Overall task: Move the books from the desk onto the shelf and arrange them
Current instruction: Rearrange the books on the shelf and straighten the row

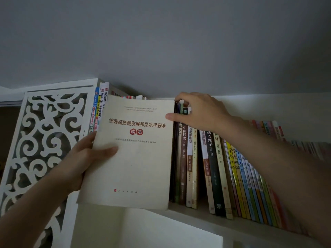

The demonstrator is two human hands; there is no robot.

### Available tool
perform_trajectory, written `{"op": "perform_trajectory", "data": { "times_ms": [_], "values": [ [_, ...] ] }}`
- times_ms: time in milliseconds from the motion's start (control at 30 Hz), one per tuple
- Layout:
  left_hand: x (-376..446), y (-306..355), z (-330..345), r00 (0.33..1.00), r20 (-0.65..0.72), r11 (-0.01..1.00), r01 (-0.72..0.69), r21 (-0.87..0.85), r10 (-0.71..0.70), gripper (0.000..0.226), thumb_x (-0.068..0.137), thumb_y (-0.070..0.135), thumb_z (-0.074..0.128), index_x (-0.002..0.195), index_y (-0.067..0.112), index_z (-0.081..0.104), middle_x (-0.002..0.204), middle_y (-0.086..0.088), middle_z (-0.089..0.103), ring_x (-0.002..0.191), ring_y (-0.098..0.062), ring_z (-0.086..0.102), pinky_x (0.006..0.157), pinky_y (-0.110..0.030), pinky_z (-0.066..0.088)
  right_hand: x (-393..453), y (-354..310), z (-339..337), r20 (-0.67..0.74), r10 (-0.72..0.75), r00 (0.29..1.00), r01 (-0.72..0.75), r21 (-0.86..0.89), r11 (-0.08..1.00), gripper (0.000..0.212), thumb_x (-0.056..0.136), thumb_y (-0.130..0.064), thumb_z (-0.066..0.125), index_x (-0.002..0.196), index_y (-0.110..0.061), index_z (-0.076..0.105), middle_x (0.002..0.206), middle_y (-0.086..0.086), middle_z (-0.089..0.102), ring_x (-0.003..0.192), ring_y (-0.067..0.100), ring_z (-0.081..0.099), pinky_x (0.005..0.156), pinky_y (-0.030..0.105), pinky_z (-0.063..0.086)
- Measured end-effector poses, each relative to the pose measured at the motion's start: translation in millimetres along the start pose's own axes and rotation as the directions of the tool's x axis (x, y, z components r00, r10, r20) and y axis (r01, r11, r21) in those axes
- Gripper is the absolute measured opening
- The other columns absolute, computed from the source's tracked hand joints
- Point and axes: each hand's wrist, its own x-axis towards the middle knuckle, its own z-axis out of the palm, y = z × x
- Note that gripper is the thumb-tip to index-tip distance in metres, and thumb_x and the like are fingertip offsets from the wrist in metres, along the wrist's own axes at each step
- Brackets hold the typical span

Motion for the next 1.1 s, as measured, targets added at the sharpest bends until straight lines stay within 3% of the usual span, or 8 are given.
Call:
{"op": "perform_trajectory", "data": {
  "times_ms": [100,167,367,567,800,933,1033,1100],
  "values": [
    [-11.8,11.1,5.3,0.990,-0.107,0.990,-0.076,0.117,0.089,0.053,0.072,0.011,0.077,0.119,0.028,0.060,0.095,-0.004,0.075,0.076,-0.030,0.074,0.054,-0.043,0.059,-0.8,-1.1,3.4,-0.042,0.015,0.999,-0.018,-0.052,0.998,0.059,0.073,-0.078,0.057,0.116,-0.037,0.054,0.114,-0.006,0.062,0.098,0.017,0.058,0.075,0.033,0.042],
    [-20.0,17.8,10.1,0.979,-0.154,0.975,-0.105,0.195,0.136,0.047,0.078,0.012,0.072,0.119,0.029,0.057,0.095,-0.001,0.074,0.076,-0.026,0.074,0.056,-0.045,0.060,-0.8,-3.0,4.4,-0.058,0.021,0.998,-0.025,-0.072,0.997,0.059,0.072,-0.077,0.059,0.115,-0.037,0.054,0.112,-0.007,0.063,0.096,0.016,0.058,0.074,0.032,0.042],
    [-35.9,33.9,26.5,0.933,-0.229,0.897,-0.168,0.409,0.279,0.045,0.079,0.016,0.073,0.117,0.031,0.054,0.096,0.004,0.072,0.070,-0.016,0.073,0.064,-0.046,0.059,1.6,-5.6,6.3,-0.081,0.005,0.997,-0.016,-0.129,0.992,0.062,0.070,-0.081,0.056,0.112,-0.036,0.055,0.102,-0.009,0.062,0.087,0.014,0.057,0.070,0.031,0.041],
    [-38.3,29.0,26.2,0.913,-0.260,0.882,-0.180,0.435,0.314,0.045,0.078,0.019,0.076,0.114,0.034,0.055,0.098,0.005,0.072,0.078,-0.024,0.073,0.069,-0.055,0.059,9.7,-5.7,2.0,-0.059,-0.035,0.998,0.023,-0.198,0.980,0.067,0.066,-0.086,0.051,0.105,-0.032,0.054,0.100,-0.008,0.059,0.085,0.016,0.054,0.066,0.030,0.036],
    [-35.1,22.7,14.6,0.902,-0.231,0.851,-0.222,0.476,0.365,0.040,0.080,0.018,0.073,0.113,0.030,0.052,0.098,0.005,0.071,0.072,-0.015,0.073,0.062,-0.047,0.060,11.9,-13.5,14.7,-0.131,-0.080,0.988,0.043,-0.269,0.962,0.062,0.071,-0.089,0.042,0.086,-0.029,0.048,0.085,-0.007,0.055,0.073,0.016,0.054,0.056,0.026,0.033],
    [-29.5,17.4,8.6,0.930,-0.210,0.912,-0.219,0.346,0.303,0.045,0.080,0.017,0.071,0.119,0.032,0.054,0.101,0.005,0.072,0.080,-0.019,0.074,0.061,-0.044,0.060,12.5,-9.4,11.3,-0.089,-0.067,0.994,0.046,-0.220,0.974,0.060,0.074,-0.086,0.044,0.097,-0.031,0.055,0.095,-0.006,0.061,0.080,0.016,0.058,0.067,0.032,0.047],
    [-30.3,3.7,11.5,0.937,-0.226,0.946,-0.212,0.244,0.268,0.045,0.079,0.016,0.072,0.118,0.032,0.057,0.097,0.007,0.073,0.079,-0.018,0.073,0.055,-0.037,0.060,5.9,-11.0,7.1,-0.013,-0.083,0.996,0.077,-0.245,0.967,0.061,0.081,-0.080,0.043,0.121,-0.034,0.052,0.114,-0.003,0.064,0.095,0.018,0.060,0.075,0.036,0.046],
    [-30.7,-3.2,11.3,0.943,-0.224,0.961,-0.207,0.185,0.247,0.047,0.077,0.017,0.072,0.119,0.031,0.057,0.098,0.006,0.072,0.080,-0.019,0.073,0.055,-0.037,0.060,-0.3,-9.9,6.3,0.016,-0.078,0.997,0.079,-0.297,0.952,0.065,0.086,-0.076,0.040,0.137,-0.036,0.043,0.128,0.000,0.060,0.109,0.022,0.059,0.089,0.044,0.044]
  ]
}}
